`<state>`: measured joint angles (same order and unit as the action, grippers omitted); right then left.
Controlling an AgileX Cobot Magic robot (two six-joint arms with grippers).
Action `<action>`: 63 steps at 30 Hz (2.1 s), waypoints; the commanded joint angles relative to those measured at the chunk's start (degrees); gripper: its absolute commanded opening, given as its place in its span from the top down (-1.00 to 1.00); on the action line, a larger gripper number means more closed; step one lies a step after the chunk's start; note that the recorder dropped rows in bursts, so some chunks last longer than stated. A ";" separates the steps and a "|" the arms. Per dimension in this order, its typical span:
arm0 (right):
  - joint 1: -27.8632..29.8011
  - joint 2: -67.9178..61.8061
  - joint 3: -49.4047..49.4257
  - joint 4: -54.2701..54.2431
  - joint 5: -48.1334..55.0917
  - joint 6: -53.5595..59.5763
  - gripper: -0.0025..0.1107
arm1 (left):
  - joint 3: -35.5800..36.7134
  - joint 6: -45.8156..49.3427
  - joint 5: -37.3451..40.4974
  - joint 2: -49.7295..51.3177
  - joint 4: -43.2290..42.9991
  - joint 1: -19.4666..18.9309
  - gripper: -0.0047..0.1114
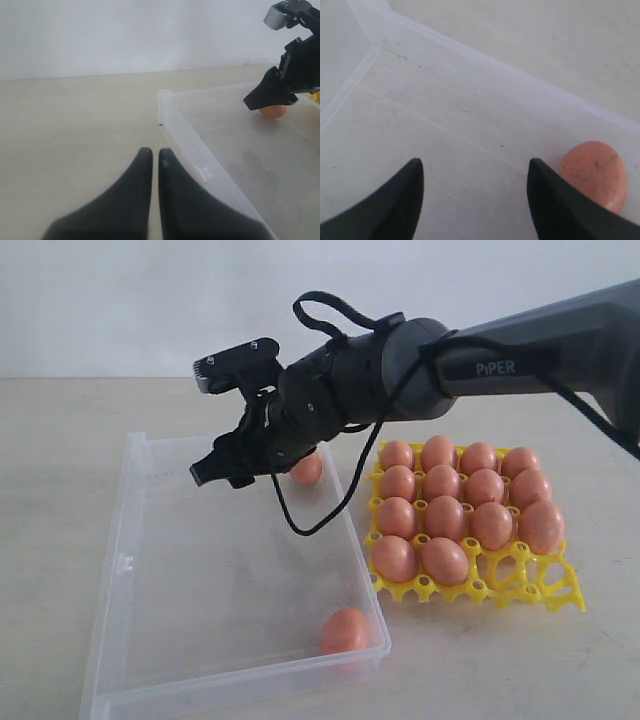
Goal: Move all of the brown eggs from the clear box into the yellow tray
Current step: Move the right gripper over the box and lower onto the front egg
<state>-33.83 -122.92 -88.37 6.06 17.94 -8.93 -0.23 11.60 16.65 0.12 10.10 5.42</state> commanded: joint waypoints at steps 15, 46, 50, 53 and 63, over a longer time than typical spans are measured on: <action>-1.94 9.19 -0.32 1.90 43.58 28.22 0.01 | 0.23 0.03 -0.40 -0.12 -0.10 0.31 0.85; -7.78 8.97 -0.32 -9.57 51.16 -14.94 0.01 | 0.23 0.03 -0.40 -0.12 -0.10 0.46 0.85; -8.01 9.07 -0.32 -12.48 46.56 -28.32 0.01 | 0.23 0.03 -0.40 -0.12 -0.10 0.46 0.85; -8.01 9.07 -0.32 -12.35 45.98 -32.90 0.01 | 0.23 0.03 -0.40 -0.12 -0.10 0.46 0.85; -8.01 9.07 -0.32 -5.39 52.02 -43.90 0.01 | 0.23 0.03 -0.40 -0.12 -0.10 0.46 0.85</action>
<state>-41.72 -114.27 -88.50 -1.32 68.56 -51.00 -0.23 11.60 16.65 0.12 10.10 5.42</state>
